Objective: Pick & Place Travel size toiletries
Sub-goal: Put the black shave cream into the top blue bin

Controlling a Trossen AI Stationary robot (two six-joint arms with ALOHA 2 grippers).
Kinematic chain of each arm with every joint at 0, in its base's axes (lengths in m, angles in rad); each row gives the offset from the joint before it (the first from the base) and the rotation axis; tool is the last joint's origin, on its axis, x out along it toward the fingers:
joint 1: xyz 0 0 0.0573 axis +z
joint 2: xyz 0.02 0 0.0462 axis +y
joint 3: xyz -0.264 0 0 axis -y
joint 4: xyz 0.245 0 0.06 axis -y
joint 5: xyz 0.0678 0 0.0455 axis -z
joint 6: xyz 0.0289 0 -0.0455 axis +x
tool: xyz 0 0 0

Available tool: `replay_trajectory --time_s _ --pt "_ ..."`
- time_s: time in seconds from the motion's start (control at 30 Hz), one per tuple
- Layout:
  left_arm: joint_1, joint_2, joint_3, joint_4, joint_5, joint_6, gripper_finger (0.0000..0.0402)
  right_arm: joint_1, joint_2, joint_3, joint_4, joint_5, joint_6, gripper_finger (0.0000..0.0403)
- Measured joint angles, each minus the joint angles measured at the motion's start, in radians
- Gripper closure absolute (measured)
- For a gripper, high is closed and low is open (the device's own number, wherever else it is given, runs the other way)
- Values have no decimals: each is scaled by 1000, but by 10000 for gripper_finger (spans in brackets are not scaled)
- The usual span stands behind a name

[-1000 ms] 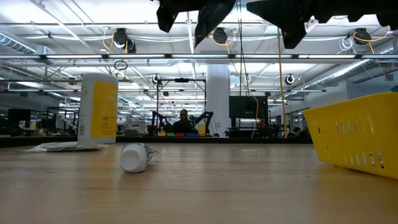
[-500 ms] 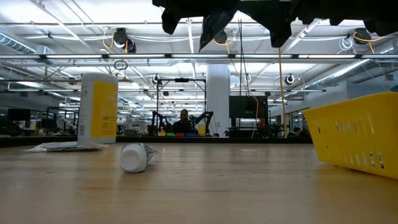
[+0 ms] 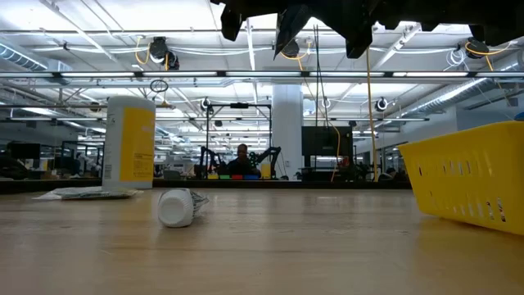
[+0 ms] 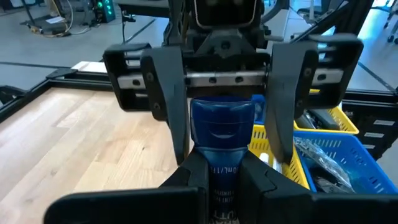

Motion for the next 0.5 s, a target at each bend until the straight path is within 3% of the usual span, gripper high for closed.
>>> replay_trajectory --time_s 0.2,0.5 --pt "0 3 0 23 1 20 371 -2 1 0 19 4 -2 213" --pt "-2 73 0 128 -2 54 371 1 -1 -2 0 2 6 288"
